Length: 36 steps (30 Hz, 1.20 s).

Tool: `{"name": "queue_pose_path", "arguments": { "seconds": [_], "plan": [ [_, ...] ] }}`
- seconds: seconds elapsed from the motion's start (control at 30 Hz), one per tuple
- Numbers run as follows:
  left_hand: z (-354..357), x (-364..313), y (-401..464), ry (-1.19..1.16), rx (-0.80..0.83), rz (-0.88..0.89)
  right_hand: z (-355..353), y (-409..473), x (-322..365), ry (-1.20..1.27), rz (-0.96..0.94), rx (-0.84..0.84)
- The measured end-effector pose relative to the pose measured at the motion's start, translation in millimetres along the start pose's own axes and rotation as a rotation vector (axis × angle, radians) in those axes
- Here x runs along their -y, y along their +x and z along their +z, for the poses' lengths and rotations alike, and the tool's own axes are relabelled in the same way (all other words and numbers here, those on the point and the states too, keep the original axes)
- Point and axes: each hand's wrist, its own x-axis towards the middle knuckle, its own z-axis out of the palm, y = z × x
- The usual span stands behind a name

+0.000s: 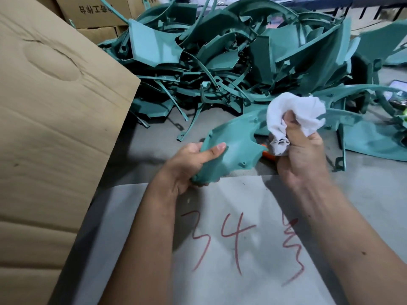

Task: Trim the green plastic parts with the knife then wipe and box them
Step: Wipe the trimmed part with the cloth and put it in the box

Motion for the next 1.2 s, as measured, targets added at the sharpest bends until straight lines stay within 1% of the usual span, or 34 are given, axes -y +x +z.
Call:
{"name": "queue_pose_path", "arguments": {
  "seconds": [0.07, 0.1, 0.23, 0.33, 0.43, 0.5, 0.63, 0.7, 0.8, 0.87, 0.97, 1.03, 1.1, 1.13, 1.2],
  "plan": [
    [4, 3, 0, 0.073, 0.024, -0.008, 2, -4, -6, 0.031, 0.049, 0.005],
    [4, 3, 0, 0.074, 0.024, 0.002, 3, -5, -8, 0.025, 0.056, 0.023],
    [-14, 8, -5, 0.004, -0.018, 0.101, 13, -16, -19, -0.056, 0.04, 0.14],
    [-27, 11, -10, -0.098, -0.017, 0.215, 21, -19, -21, -0.079, 0.053, 0.152],
    [-31, 8, -13, -0.08, -0.066, 0.269, 20, -15, -17, 0.004, 0.07, 0.097],
    [-32, 8, -14, -0.082, -0.094, 0.265, 16, -9, -9, 0.023, 0.062, 0.045],
    [-32, 8, -14, -0.16, -0.135, 0.252, 5, 2, 4, 0.075, 0.051, -0.029],
    [-28, 8, -13, -0.169, -0.163, 0.253, 4, 4, 6, 0.075, 0.063, -0.098],
    [-20, 6, -11, -0.183, -0.217, 0.269, 3, 5, 6, -0.018, 0.017, -0.211],
    [-16, 5, -11, -0.207, -0.257, 0.281, 1, 5, 4, -0.083, 0.018, -0.251],
    [-11, 5, -13, -0.272, -0.275, 0.302, -3, 8, 5, -0.146, 0.062, -0.255],
    [-9, 5, -13, -0.309, -0.292, 0.314, -9, 9, 5, -0.256, 0.042, -0.236],
    [-14, 2, -13, -0.373, -0.362, 0.356, -12, 8, 5, -0.321, 0.016, -0.248],
    [-20, 1, -13, -0.407, -0.393, 0.391, -14, 7, 7, -0.308, 0.015, -0.263],
    [-32, -1, -14, -0.407, -0.396, 0.446, -16, 11, 14, -0.18, -0.009, -0.296]
  ]
}}
